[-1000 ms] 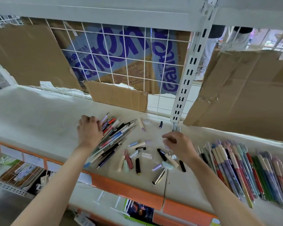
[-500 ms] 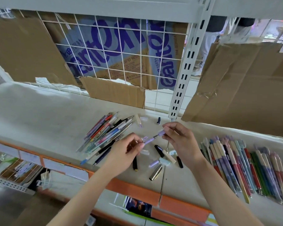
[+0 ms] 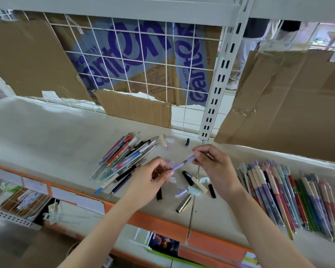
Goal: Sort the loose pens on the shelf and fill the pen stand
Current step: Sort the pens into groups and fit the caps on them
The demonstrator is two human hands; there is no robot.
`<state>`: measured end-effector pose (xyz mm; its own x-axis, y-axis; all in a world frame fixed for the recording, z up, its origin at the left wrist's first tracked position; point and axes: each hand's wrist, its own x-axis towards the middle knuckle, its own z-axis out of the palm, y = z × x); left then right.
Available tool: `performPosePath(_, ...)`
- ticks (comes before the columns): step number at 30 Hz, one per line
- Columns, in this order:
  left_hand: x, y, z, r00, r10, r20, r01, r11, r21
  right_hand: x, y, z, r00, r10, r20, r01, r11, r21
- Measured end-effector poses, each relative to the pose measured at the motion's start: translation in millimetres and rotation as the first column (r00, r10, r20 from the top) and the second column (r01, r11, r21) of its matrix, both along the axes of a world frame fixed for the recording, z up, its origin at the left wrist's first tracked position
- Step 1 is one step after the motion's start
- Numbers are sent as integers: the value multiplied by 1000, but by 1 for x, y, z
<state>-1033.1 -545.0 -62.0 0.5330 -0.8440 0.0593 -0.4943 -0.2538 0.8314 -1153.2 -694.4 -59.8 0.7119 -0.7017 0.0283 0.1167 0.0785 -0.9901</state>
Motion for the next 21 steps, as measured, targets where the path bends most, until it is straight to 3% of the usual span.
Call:
performPosePath(3,-3,-3,2,999,-20,-45,20,1000,8,2,11,0,999,30,-22,-30,999,-29)
performPosePath(5,-5,-6,4,969,-6,-248,5,1000,-6,1,15,0,999,33,-28,-35,998,-55)
performPosePath(8,-3,-7,6,821,19,-570,-9,1000,21,-1,14,0,998,48,-47,-51,996,-71)
performPosePath(12,-8,-16,5,603,11,-798,4,1000,16,5,14,2,997,24,-70,-31,995,-95)
performPosePath(17,-23,-24,-1,714,5,-700,-40,999,-34,2,14,4,996,20,-84,-27,996,-86)
performPosePath(21,-38,-20,-11,768,50,-638,-98,994,-40,-6,13,-3,979,-24,-204,-6,989,-148)
